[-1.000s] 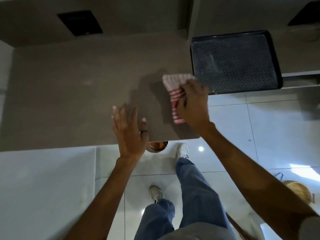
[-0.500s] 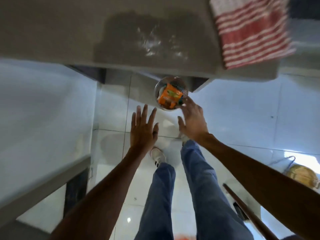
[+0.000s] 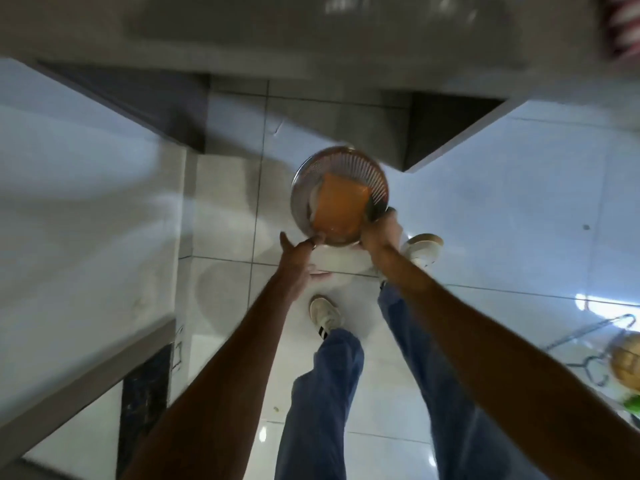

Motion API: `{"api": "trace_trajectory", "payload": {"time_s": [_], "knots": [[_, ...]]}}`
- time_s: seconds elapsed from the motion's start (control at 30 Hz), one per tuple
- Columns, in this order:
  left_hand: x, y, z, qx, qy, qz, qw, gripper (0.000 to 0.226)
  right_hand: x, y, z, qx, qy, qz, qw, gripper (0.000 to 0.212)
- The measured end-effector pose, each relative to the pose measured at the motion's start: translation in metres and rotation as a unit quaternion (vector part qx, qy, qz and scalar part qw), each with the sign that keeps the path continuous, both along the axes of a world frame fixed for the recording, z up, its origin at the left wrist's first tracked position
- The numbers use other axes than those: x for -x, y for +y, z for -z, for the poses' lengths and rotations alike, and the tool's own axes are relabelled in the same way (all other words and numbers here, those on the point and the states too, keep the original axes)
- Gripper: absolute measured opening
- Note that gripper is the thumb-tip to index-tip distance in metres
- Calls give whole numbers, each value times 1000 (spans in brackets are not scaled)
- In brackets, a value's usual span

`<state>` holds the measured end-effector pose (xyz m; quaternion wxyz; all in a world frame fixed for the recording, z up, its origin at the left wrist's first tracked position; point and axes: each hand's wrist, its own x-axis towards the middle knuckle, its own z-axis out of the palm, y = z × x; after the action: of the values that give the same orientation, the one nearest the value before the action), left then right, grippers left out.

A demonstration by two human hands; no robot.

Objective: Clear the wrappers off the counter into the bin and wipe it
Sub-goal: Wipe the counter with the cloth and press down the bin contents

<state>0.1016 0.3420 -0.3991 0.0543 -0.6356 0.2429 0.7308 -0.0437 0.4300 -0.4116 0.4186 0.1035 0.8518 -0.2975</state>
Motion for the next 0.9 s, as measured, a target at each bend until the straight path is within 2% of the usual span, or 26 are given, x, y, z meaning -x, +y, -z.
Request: {"api": "trace_trajectory", "payload": {"time_s": [0.1,0.17,0.2,0.27,0.33,0.4,0.47,0.5,0.57,0.63,0.73,0.83,0.9], "knots": [[-17,6,-60,24,148,-22,988,61,-26,21,-82,29,12,-123,992,39],[-26,4,-108,61,178,-34,981,51,-41,29,-145,65,58,-232,969,42],[-29,3,-130,65,181,-38,981,49,-46,30,-178,89,101,-289,948,42],[-37,-1,-157,55,167,-60,983,48,-45,33,-235,153,240,-386,878,41],[-42,-6,-176,45,129,-79,987,54,-25,34,-284,209,395,-398,801,37],[-41,-11,-191,45,129,-81,987,60,16,29,-320,230,497,-340,765,31],[-37,-18,-203,46,136,-81,986,56,74,20,-341,168,566,-308,745,29],[-32,-23,-208,45,136,-83,986,54,106,14,-345,98,578,-314,747,34],[-23,-32,-215,42,125,-99,986,51,161,0,-349,-50,523,-352,775,52],[-14,-39,-222,36,115,-109,987,49,195,-21,-344,-110,443,-388,800,64],[-5,-42,-233,34,116,-102,987,41,214,-71,-335,-109,431,-398,803,73],[-6,-44,-241,24,106,-105,988,49,223,-154,-339,-81,402,-400,820,88],[-5,-48,-249,24,95,-90,991,60,221,-212,-341,-53,405,-427,807,83]]}}
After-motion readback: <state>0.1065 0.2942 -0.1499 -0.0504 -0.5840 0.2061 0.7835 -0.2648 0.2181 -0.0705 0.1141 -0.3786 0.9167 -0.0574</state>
